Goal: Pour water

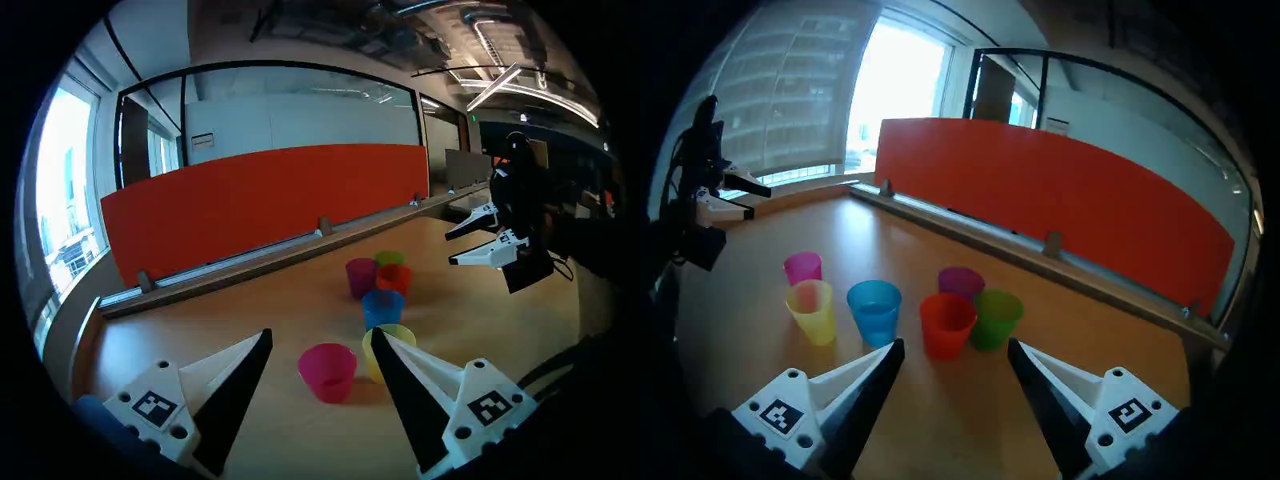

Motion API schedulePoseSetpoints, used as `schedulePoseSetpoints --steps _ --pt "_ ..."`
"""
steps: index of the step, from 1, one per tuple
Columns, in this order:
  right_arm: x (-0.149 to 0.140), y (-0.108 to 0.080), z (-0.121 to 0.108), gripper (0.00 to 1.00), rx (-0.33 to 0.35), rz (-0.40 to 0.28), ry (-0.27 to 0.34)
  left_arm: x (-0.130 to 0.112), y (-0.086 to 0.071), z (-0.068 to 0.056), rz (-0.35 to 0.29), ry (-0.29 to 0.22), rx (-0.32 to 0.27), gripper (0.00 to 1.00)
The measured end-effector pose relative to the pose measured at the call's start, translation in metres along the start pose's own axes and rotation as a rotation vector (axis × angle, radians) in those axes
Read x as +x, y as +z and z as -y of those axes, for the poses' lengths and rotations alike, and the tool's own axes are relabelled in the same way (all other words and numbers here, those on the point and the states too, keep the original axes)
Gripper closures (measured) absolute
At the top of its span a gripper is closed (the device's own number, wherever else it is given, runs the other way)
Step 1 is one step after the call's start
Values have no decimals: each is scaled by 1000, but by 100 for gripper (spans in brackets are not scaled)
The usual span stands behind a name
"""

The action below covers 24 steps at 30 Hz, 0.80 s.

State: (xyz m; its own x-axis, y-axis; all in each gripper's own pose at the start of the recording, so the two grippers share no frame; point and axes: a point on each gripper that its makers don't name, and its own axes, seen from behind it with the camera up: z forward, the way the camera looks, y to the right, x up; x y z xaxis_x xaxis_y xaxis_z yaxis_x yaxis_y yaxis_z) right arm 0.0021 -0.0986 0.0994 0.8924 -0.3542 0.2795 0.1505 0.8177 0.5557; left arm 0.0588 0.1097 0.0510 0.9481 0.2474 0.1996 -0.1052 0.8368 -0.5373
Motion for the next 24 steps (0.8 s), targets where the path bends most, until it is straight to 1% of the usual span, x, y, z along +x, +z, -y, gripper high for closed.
schedulePoseSetpoints --steps 14,24 --pt "-8 34 -31 0 -12 38 -5 2 6 4 2 -5 15 8" --pt "-20 64 -57 0 -26 87 1 1 11 5 10 -4 18 9"
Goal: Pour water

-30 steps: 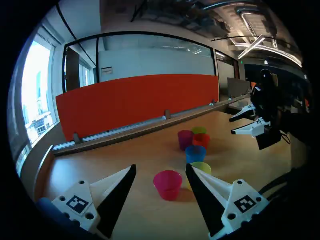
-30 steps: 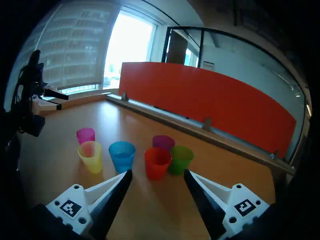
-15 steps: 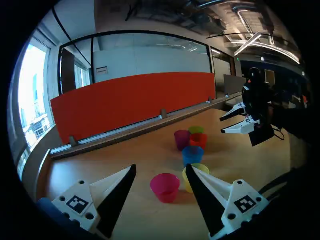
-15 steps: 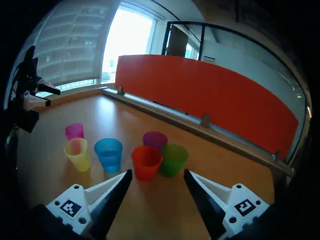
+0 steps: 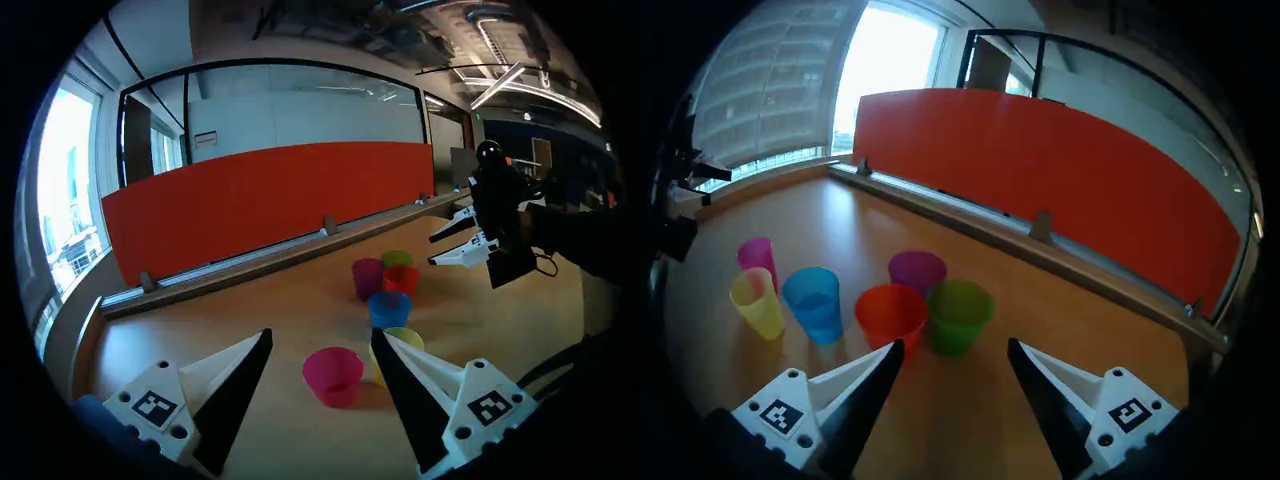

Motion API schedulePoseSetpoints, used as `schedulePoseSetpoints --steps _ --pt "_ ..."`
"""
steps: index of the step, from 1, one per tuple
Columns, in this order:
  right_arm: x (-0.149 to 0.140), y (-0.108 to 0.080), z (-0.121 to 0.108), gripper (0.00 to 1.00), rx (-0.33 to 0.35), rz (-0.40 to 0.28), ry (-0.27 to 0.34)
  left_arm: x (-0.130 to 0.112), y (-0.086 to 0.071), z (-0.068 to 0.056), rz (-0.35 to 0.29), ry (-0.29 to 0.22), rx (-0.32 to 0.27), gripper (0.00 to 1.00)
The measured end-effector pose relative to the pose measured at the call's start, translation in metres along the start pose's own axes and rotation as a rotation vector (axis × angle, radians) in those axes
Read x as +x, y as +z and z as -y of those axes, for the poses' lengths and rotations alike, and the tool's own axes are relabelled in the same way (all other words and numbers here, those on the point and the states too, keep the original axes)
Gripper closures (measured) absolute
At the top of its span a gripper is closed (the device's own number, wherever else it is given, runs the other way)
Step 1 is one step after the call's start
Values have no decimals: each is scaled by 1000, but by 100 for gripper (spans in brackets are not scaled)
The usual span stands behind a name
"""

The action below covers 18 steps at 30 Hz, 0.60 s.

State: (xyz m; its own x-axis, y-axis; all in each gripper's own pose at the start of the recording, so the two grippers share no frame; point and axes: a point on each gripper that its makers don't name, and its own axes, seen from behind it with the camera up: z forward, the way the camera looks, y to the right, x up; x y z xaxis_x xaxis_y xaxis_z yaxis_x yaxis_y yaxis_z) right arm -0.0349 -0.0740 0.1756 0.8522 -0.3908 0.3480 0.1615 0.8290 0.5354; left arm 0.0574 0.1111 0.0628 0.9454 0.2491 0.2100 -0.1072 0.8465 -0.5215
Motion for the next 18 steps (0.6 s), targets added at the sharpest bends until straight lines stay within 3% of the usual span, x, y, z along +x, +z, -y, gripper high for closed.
schedulePoseSetpoints --steps 18 --pt "-16 47 -8 0 26 79 -13 -5 9 2 10 -4 3 8"
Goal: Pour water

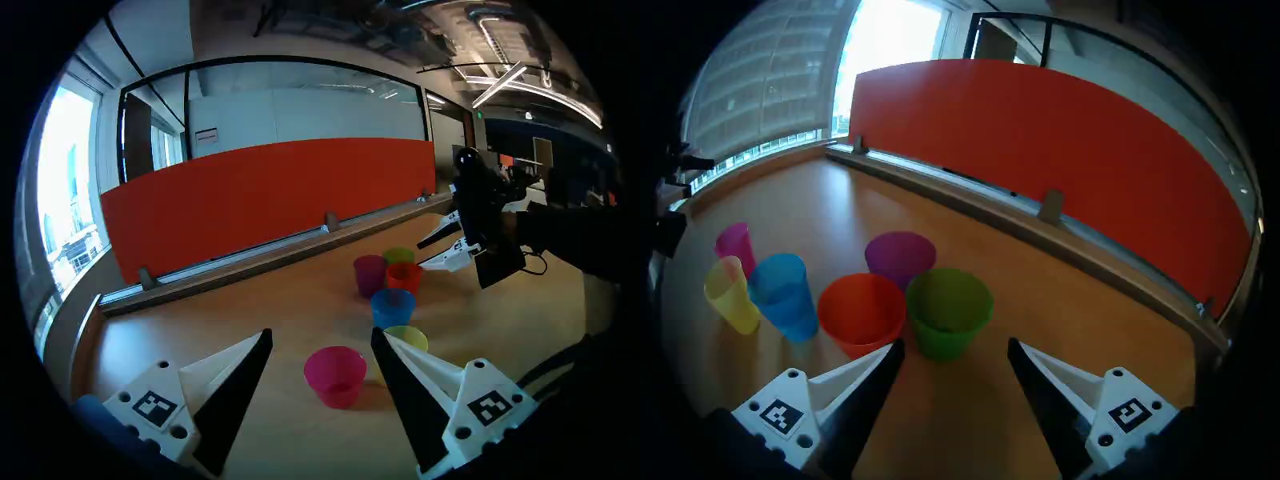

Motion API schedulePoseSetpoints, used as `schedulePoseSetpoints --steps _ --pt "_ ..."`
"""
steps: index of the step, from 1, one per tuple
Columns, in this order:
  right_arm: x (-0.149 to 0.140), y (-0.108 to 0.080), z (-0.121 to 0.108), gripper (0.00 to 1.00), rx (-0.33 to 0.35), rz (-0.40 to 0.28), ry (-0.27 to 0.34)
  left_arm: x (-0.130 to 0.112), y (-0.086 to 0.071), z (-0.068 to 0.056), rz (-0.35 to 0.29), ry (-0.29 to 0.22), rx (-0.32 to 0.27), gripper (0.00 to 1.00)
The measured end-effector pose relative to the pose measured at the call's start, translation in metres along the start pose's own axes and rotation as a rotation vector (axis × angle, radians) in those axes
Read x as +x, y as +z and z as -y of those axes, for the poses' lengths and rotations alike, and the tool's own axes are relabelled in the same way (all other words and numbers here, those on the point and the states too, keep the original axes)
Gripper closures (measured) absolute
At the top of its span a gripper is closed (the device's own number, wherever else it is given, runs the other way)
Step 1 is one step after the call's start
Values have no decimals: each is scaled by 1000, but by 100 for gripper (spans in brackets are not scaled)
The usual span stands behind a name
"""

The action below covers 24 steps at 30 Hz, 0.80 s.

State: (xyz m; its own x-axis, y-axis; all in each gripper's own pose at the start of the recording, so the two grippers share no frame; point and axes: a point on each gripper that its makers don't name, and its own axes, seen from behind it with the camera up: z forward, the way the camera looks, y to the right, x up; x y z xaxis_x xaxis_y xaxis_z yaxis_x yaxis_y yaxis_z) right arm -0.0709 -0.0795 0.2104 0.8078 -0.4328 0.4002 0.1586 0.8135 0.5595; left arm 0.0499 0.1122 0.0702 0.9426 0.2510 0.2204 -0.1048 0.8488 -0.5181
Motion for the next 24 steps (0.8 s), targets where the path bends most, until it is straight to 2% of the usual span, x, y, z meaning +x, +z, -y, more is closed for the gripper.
schedulePoseSetpoints --steps 11,24 --pt "5 23 3 0 15 19 -10 -3 4 -1 2 -4 -2 9" --pt "9 37 5 0 23 31 -16 -7 2 2 3 -15 1 8"
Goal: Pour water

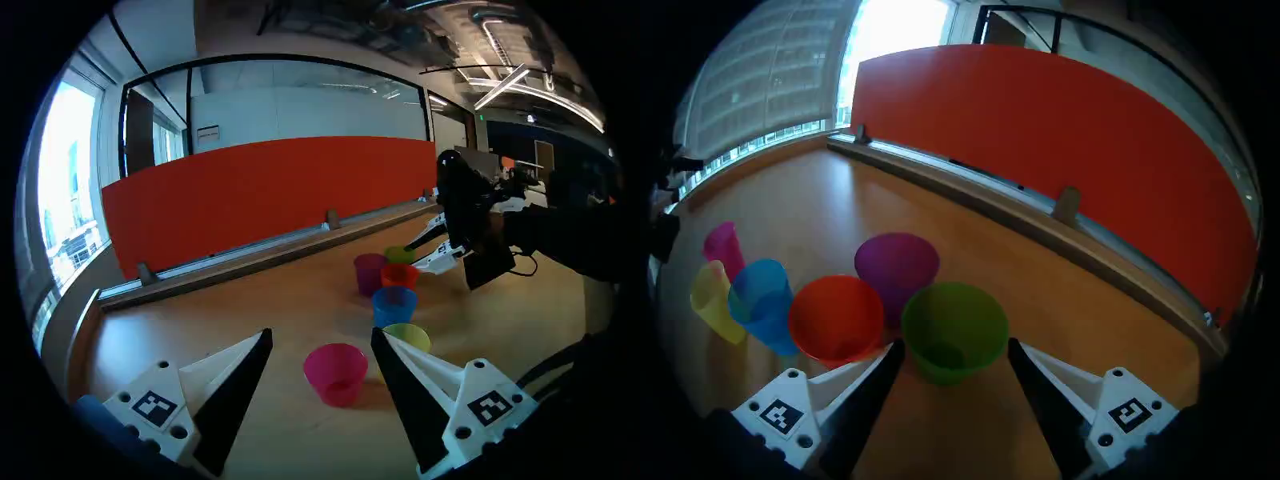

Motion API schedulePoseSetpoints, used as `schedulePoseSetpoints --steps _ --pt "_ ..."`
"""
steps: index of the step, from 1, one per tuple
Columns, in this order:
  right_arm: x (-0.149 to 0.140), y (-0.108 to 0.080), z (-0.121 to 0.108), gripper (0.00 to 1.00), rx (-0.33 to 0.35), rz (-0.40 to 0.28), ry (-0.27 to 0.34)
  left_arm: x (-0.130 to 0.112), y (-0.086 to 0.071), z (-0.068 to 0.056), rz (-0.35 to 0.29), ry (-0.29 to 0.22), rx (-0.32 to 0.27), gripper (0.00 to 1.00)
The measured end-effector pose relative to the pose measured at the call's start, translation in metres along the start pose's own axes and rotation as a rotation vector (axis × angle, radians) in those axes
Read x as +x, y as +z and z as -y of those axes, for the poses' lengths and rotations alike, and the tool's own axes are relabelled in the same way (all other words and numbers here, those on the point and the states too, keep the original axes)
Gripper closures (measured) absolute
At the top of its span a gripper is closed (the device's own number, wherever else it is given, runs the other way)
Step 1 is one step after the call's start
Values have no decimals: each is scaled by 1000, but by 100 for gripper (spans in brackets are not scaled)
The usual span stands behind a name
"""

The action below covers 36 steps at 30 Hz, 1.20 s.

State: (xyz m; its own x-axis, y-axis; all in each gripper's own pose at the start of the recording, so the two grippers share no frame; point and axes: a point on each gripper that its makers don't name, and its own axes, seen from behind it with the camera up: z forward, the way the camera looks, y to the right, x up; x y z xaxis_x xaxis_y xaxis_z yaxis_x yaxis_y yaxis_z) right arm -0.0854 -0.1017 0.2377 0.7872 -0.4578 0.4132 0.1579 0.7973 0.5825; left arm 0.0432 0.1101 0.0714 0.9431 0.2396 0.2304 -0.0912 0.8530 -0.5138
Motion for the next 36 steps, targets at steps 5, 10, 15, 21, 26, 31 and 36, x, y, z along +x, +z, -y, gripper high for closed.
schedulePoseSetpoints --steps 5,10,15,21,26,31,36 --pt "2 6 0 0 -3 0 3 -2 0 1 2 0 1 8" --pt "2 9 1 0 0 0 7 -2 1 1 3 -2 -1 9" --pt "5 12 2 0 2 -7 10 -3 1 1 4 -2 1 9" --pt "8 14 3 3 5 -21 28 -3 0 2 4 0 4 8" --pt "9 14 3 5 6 -24 41 -3 0 2 3 6 4 8" --pt "8 14 3 6 4 -31 44 -3 1 1 3 5 4 9" --pt "13 11 3 6 -2 -51 50 -5 1 1 4 2 1 9"
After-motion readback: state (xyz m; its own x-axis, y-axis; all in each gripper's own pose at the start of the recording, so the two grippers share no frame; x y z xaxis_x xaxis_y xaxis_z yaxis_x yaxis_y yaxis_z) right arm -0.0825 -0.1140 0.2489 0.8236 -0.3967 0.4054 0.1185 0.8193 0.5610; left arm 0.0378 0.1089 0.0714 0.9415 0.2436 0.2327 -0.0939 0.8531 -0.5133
